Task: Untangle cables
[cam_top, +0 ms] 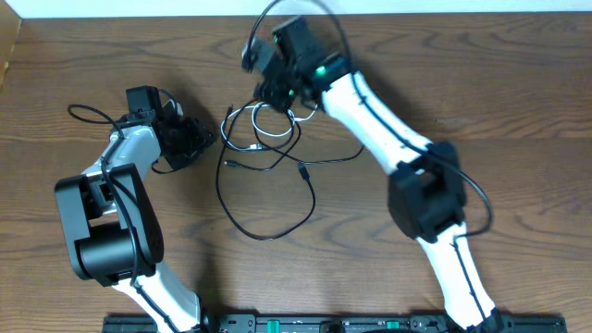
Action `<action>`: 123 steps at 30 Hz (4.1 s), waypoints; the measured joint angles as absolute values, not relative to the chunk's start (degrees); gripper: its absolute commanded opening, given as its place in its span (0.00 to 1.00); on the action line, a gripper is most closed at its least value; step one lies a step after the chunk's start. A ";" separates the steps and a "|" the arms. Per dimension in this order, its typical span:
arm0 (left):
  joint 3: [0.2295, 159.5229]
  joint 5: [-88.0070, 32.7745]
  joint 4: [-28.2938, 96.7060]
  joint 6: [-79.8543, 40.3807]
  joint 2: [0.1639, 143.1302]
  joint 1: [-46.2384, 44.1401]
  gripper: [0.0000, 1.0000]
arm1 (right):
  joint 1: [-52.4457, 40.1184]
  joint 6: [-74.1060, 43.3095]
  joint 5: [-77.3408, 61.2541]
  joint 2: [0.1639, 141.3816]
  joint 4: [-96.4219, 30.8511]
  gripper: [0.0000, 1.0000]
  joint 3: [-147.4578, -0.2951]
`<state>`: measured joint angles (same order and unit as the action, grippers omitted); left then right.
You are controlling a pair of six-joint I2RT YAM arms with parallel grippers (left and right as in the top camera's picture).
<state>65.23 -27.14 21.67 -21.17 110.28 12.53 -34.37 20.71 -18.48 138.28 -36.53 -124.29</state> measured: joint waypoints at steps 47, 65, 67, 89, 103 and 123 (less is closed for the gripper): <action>65.23 -27.11 21.67 -21.17 110.28 12.53 0.50 | -32.86 23.73 -21.12 144.24 -37.01 0.01 -124.07; 65.23 -23.83 24.36 -21.74 109.19 12.23 0.62 | -33.78 21.87 -25.34 133.45 -48.03 0.43 -124.77; 65.23 -21.54 25.12 -22.98 108.88 12.12 0.62 | -34.87 21.47 -25.58 133.91 -48.51 0.42 -124.14; 65.23 -18.44 25.34 -24.64 108.64 12.10 0.62 | -36.12 9.67 -31.73 147.02 -39.55 0.39 -122.58; 65.23 -18.06 25.32 -24.62 108.64 12.10 0.62 | -33.95 6.00 -63.13 152.14 -39.07 0.12 -122.13; 65.23 -21.54 23.99 -22.65 108.55 12.23 0.71 | -27.46 0.62 -74.41 147.50 -32.95 0.01 -121.71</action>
<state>65.23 -21.54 23.99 -22.65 108.55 12.23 -27.46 0.62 -74.41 147.50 -32.95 -121.71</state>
